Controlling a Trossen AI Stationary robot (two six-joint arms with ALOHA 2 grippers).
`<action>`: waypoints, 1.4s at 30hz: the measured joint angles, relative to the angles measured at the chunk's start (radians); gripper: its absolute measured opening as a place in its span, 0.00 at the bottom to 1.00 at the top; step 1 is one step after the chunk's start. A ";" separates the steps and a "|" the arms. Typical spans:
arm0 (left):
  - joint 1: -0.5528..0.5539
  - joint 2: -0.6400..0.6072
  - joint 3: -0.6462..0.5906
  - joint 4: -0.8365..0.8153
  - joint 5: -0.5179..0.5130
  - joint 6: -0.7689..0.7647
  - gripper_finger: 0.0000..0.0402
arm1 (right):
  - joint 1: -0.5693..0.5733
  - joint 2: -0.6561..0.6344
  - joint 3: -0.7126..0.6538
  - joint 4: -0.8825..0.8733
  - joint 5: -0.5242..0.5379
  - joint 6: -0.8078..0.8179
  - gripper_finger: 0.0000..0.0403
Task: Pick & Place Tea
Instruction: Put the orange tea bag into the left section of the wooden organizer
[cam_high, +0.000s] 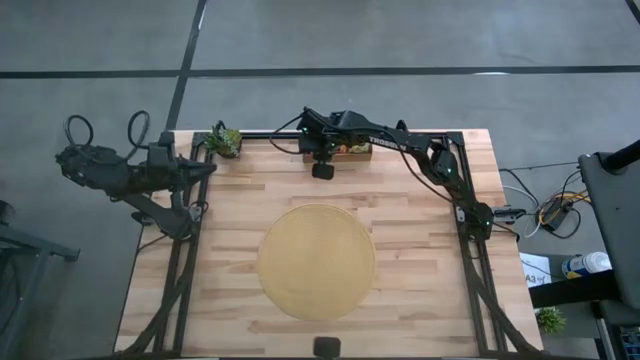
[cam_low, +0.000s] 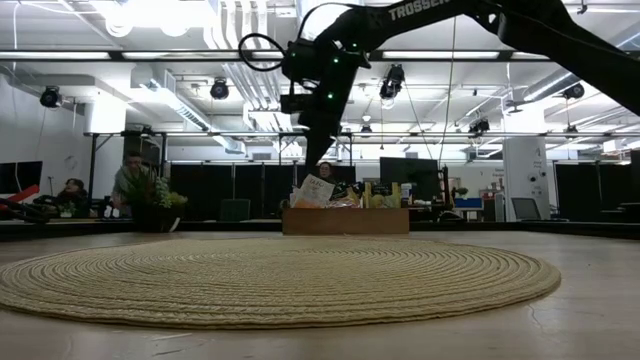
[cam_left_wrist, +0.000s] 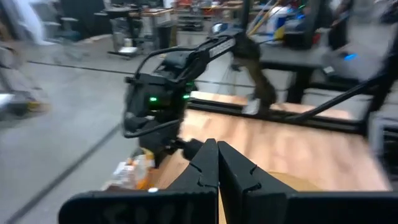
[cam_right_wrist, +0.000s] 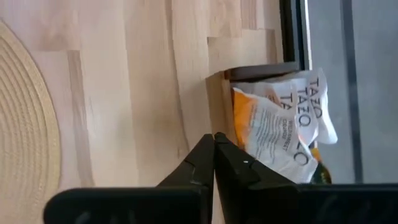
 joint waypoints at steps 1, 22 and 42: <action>0.001 0.014 0.000 0.005 -0.025 0.011 0.00 | 0.002 -0.005 0.000 -0.005 0.000 0.022 0.02; 0.324 0.171 0.000 0.085 0.297 0.054 0.00 | 0.070 -0.365 -0.010 -0.133 0.053 0.148 0.02; 0.747 0.445 0.000 0.201 0.773 0.222 0.00 | 0.122 -0.566 -0.189 -0.127 -0.029 0.221 0.02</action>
